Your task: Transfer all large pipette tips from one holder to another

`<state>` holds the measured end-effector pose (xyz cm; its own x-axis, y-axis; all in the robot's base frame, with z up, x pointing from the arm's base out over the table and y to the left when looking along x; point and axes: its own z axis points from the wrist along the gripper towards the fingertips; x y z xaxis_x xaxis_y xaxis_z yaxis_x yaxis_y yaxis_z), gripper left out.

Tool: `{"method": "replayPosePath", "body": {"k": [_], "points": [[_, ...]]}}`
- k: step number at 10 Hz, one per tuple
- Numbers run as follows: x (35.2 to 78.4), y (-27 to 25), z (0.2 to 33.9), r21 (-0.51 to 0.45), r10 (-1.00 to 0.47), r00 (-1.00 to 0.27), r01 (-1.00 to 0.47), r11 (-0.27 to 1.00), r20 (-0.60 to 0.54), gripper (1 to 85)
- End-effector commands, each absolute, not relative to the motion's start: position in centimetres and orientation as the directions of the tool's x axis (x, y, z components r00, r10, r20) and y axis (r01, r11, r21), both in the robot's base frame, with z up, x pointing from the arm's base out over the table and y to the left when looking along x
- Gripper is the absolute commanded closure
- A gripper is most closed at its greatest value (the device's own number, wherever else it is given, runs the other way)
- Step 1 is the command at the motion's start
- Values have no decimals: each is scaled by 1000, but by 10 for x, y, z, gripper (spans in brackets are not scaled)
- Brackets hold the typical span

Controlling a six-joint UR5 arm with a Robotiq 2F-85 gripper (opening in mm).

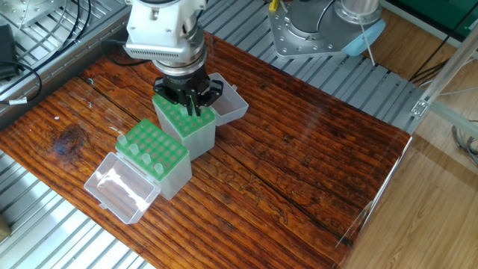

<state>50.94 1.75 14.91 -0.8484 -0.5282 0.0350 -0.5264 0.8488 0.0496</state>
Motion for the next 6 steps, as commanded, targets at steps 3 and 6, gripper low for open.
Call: {"method": "replayPosePath", "body": {"k": [3,6], "points": [[509,16,167,51,-518,-854,-516,855,44,723],[518,15,175,47,-518,-855,-516,855,37,723]]}}
